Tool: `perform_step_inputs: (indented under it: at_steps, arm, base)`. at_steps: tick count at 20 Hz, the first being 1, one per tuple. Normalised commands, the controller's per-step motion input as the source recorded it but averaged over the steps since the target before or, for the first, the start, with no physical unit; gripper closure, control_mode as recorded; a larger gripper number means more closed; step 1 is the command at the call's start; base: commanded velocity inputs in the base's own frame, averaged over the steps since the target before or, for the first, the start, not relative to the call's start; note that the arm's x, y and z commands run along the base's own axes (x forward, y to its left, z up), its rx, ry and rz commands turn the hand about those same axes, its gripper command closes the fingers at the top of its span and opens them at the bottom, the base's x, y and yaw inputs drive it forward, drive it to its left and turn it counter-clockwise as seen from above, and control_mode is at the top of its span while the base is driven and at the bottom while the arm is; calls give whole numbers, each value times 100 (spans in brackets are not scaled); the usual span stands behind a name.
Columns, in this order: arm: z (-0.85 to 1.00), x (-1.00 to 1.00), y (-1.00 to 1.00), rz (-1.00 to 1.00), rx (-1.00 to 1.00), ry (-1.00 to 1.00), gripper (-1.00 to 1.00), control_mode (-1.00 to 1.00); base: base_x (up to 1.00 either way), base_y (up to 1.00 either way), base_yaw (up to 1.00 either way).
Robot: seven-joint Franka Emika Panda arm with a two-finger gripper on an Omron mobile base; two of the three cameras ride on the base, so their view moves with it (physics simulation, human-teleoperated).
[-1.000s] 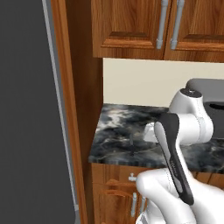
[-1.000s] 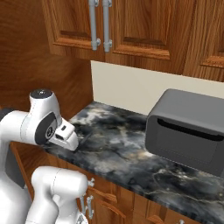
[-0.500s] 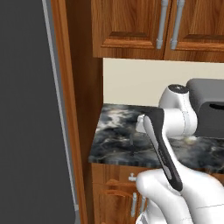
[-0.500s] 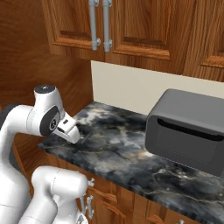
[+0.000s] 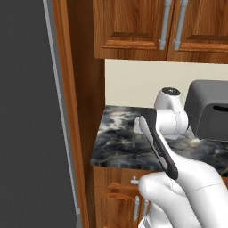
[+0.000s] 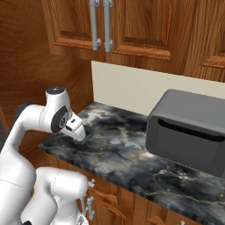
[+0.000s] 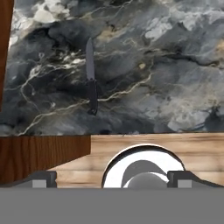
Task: Retrieve the butter from the fridge and place it on a plate on the dining table. Then retrieve the butter knife by the fridge and place it near the plate.
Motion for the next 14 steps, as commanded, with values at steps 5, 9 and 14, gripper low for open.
perform_step_inputs:
  at_steps: [5,9,14]
  arm:
    - [-32,46,8,0,-2,11,-100,-100]
    - [-40,46,8,0,-1,12,-100,-100]
    - [-36,28,3,0,0,2,-100,-100]
  base:
    - [0,0,0]
    - [0,0,0]
    - [0,0,0]
